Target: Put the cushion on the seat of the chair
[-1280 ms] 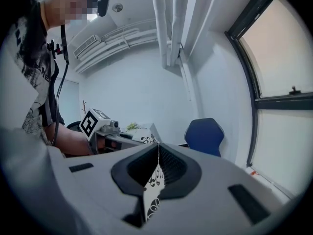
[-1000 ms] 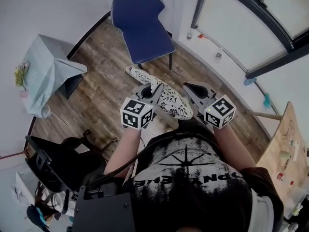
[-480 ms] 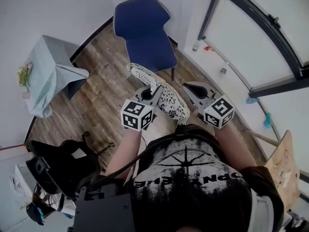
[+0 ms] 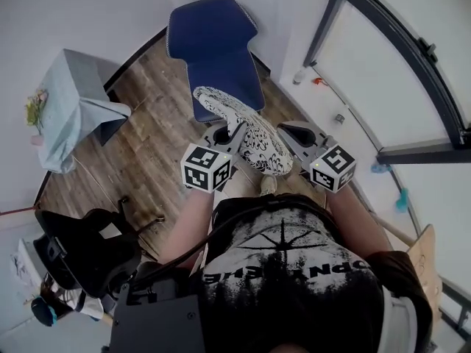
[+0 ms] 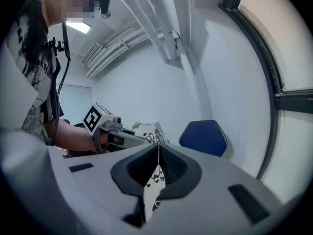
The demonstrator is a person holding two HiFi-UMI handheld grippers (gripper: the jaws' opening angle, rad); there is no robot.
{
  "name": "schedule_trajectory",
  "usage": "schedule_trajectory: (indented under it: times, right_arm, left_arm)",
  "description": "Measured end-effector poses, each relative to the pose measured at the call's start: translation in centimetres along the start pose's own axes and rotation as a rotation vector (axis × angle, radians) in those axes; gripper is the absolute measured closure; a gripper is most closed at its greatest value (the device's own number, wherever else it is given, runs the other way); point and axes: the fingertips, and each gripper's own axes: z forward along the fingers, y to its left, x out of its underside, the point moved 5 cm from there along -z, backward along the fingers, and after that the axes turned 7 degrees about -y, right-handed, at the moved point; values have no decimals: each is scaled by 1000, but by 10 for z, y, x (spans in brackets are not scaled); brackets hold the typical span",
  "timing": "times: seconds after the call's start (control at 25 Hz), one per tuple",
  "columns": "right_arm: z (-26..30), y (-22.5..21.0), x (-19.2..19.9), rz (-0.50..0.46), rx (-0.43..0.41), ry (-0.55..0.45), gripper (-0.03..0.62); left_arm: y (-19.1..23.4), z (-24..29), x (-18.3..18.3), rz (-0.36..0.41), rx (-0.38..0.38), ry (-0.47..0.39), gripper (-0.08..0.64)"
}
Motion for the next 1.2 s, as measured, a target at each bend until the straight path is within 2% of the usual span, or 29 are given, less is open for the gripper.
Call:
schedule_trajectory:
  times: [0.56,0.88,1.2]
  right_arm:
    - [1,-26,-2,26,-13,-11,574]
    - [16,-49,4,42,37,-2,574]
    - [69,-92,2,79,107,14,574]
  left_arm:
    - [1,42,-2,10,23,37,537]
    - [21,66,-9,13,69,58,537]
    - [75,104,-16,-3,136,112,537]
